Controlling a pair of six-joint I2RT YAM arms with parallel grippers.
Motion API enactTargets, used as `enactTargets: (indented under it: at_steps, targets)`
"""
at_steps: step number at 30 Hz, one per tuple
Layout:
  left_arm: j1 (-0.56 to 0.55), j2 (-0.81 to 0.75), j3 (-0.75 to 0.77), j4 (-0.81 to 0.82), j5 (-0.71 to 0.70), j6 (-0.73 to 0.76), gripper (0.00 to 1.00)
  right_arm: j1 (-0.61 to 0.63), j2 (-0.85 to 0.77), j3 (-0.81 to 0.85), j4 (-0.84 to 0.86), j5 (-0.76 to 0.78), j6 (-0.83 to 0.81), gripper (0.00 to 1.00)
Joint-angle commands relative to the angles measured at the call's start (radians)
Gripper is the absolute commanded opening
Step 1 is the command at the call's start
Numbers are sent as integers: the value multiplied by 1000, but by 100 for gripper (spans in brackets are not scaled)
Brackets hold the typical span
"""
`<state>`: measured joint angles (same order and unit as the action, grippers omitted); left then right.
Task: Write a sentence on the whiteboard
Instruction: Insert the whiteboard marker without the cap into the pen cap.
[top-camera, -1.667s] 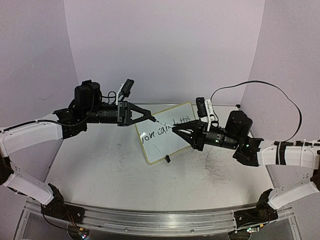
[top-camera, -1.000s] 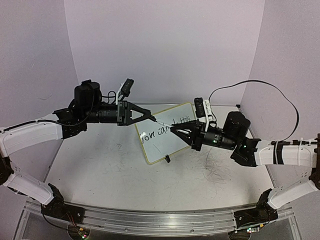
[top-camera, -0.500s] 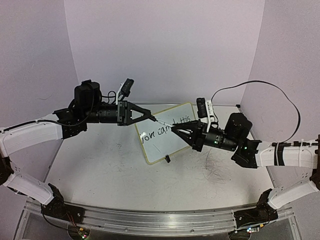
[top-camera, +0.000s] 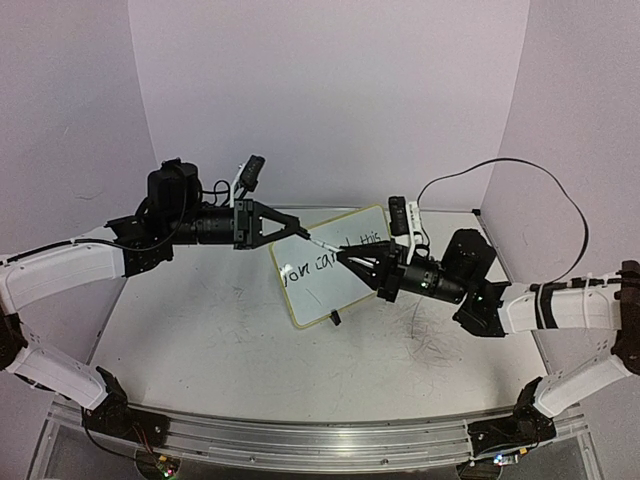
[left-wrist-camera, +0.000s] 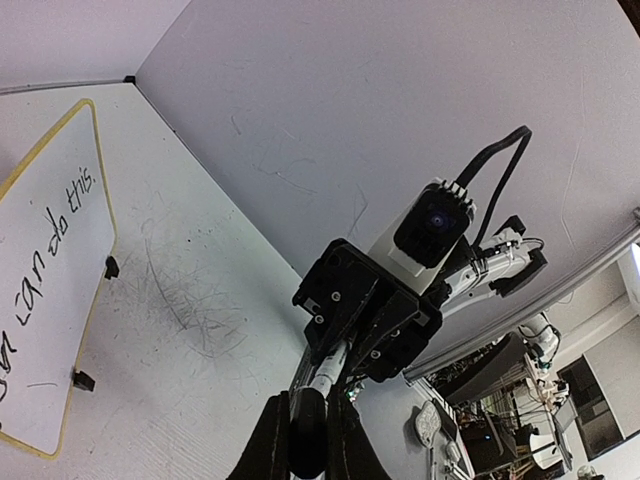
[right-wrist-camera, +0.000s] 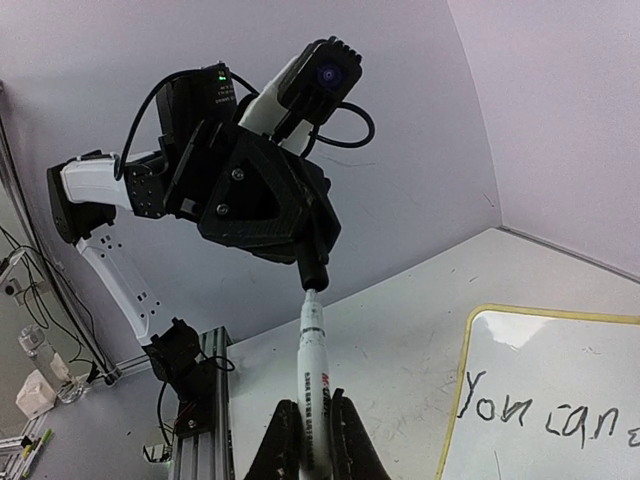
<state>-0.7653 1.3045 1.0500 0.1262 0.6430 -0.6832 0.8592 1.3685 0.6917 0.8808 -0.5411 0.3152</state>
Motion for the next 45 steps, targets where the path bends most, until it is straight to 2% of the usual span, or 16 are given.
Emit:
enactTargets:
  at_steps: [1,8,13,18,24,30,35,41,45]
  targets:
    - [-23,-27,9,44,26,-11,0,22,38,44,126,-6,24,0]
    - [-23,-39,-1,46,22,-13,0,22,19,8,156,54,27,0]
    - [-31,-15,-1,81,51,-37,0,26,80,32,263,-75,46,0]
    - [-67,-3,11,107,54,-44,0,26,154,88,375,-119,64,0]
    - [-162,84,18,109,22,-25,0,30,219,192,378,-177,65,0]
    - [-217,175,12,107,-14,-13,0,56,192,289,59,-146,-146,0]
    - [-240,218,9,98,-6,4,0,55,184,344,-57,-125,-229,0]
    - [-253,239,19,5,-50,39,0,56,159,370,-132,66,-357,0]
    - [-251,225,45,9,-58,53,0,55,167,381,-139,41,-366,0]
